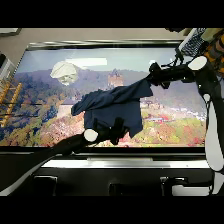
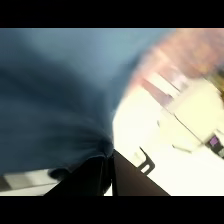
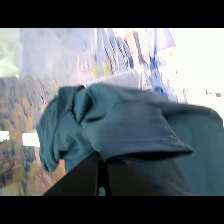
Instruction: Fold the clothes and pants, and hang the long-sleeved shirts on hangers.
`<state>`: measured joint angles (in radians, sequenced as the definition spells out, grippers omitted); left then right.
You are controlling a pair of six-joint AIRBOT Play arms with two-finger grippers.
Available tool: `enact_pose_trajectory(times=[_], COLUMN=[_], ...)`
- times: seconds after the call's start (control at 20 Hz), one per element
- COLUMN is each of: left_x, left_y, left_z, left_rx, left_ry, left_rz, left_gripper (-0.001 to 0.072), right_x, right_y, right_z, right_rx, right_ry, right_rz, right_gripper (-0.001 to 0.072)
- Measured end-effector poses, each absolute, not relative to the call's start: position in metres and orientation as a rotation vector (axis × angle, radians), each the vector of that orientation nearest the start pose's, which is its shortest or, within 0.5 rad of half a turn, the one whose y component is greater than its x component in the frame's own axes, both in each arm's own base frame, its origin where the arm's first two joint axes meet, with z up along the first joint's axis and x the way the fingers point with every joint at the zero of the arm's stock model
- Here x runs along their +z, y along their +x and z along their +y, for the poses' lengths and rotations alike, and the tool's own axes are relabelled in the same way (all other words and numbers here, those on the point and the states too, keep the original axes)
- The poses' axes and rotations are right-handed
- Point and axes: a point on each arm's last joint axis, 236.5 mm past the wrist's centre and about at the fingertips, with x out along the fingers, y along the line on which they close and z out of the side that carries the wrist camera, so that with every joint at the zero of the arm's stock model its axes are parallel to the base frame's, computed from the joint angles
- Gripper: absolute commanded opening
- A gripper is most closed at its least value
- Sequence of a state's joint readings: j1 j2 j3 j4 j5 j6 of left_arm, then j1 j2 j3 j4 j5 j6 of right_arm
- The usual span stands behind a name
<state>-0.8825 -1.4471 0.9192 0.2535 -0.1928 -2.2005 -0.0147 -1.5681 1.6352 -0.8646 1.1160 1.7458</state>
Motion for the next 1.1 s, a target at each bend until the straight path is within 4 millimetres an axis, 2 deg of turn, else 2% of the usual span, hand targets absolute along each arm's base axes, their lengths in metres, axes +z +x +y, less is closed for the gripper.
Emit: enact_pose_trajectory(times=[0.15,0.25,0.35,0.45,0.55,0.65,0.8,0.95,1.05,1.1], left_x=[0.055,0.111,0.179,0.242,0.303,0.357,0.413,0.446,0.456,0.459], left_y=[0.332,0.354,0.366,0.365,0.349,0.32,0.27,0.225,0.208,0.204], left_z=[-0.39,-0.354,-0.307,-0.259,-0.211,-0.166,-0.115,-0.084,-0.071,-0.067], left_rx=[-0.327,-0.441,-0.532,-0.588,-0.624,-0.645,-0.643,-0.617,-0.592,-0.577], left_ry=[-1.398,-1.349,-1.319,-1.302,-1.286,-1.262,-1.213,-1.157,-1.129,-1.119], left_rz=[1.14,0.986,0.798,0.613,0.42,0.23,-0.011,-0.193,-0.268,-0.292], left_gripper=[0.0016,0.0016,0.0016,0.0016,0.0016,0.0016,0.0016,0.0016,0.0016,0.0016], right_x=[0.175,0.228,0.291,0.357,0.421,0.475,0.536,0.569,0.58,0.582], right_y=[0.513,0.51,0.496,0.47,0.431,0.383,0.304,0.238,0.211,0.205], right_z=[0.122,0.115,0.107,0.099,0.092,0.087,0.084,0.085,0.085,0.085], right_rx=[0.317,0.328,0.343,0.366,0.393,0.42,0.459,0.493,0.507,0.513], right_ry=[0.768,0.763,0.756,0.735,0.696,0.654,0.597,0.56,0.555,0.558], right_rz=[0.849,0.693,0.517,0.336,0.159,0.002,-0.185,-0.304,-0.351,-0.359], right_gripper=[0.0032,0.0032,0.0032,0.0032,0.0032,0.0032,0.0032,0.0032,0.0032,0.0032])
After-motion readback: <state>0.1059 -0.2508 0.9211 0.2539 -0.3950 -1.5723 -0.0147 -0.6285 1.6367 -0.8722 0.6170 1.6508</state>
